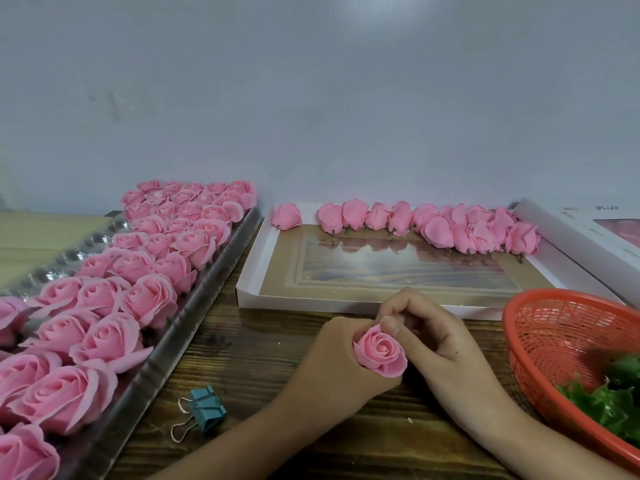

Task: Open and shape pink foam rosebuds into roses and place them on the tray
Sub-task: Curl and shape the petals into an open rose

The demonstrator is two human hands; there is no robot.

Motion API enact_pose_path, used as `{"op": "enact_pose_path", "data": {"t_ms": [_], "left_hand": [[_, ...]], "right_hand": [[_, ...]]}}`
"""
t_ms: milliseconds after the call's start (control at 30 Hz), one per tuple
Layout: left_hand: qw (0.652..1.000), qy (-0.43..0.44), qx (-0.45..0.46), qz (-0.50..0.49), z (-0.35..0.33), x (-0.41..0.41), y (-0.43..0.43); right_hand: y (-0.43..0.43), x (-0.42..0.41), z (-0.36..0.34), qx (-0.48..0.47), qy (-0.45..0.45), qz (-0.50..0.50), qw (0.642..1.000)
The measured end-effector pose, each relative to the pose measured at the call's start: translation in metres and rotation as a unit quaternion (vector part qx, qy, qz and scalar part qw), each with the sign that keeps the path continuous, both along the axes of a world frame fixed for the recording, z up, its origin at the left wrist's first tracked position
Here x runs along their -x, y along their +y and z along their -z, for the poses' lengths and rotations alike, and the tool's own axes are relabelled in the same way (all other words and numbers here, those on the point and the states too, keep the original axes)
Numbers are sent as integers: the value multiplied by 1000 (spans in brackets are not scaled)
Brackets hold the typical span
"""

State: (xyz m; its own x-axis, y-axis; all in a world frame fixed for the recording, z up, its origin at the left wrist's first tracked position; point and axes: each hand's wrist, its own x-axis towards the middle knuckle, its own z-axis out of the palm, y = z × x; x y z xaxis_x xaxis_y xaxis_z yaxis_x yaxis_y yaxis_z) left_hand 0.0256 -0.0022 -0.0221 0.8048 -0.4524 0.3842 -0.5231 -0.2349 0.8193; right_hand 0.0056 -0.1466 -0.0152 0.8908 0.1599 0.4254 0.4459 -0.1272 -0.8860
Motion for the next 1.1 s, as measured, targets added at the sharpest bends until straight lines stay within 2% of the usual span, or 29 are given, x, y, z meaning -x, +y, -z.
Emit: {"op": "enact_pose_path", "data": {"t_ms": [300, 467, 567, 767, 1100], "left_hand": [[1000, 6, -7, 22, -1, 1, -1], [999, 15, -11, 36, -1, 2, -1], [999, 13, -16, 39, -1, 2, -1], [999, 18, -18, 39, -1, 2, -1], [1000, 2, 13, 3, -5, 2, -2]], "right_hand": [[2, -2, -1, -29, 0, -19, 999], [0, -1, 2, 2, -8, 16, 1000], [0, 0, 4, 29, -26, 43, 998], [1, 0, 4, 26, -64, 81, 994], [3, 8, -5, 100, -167, 65, 979]]}}
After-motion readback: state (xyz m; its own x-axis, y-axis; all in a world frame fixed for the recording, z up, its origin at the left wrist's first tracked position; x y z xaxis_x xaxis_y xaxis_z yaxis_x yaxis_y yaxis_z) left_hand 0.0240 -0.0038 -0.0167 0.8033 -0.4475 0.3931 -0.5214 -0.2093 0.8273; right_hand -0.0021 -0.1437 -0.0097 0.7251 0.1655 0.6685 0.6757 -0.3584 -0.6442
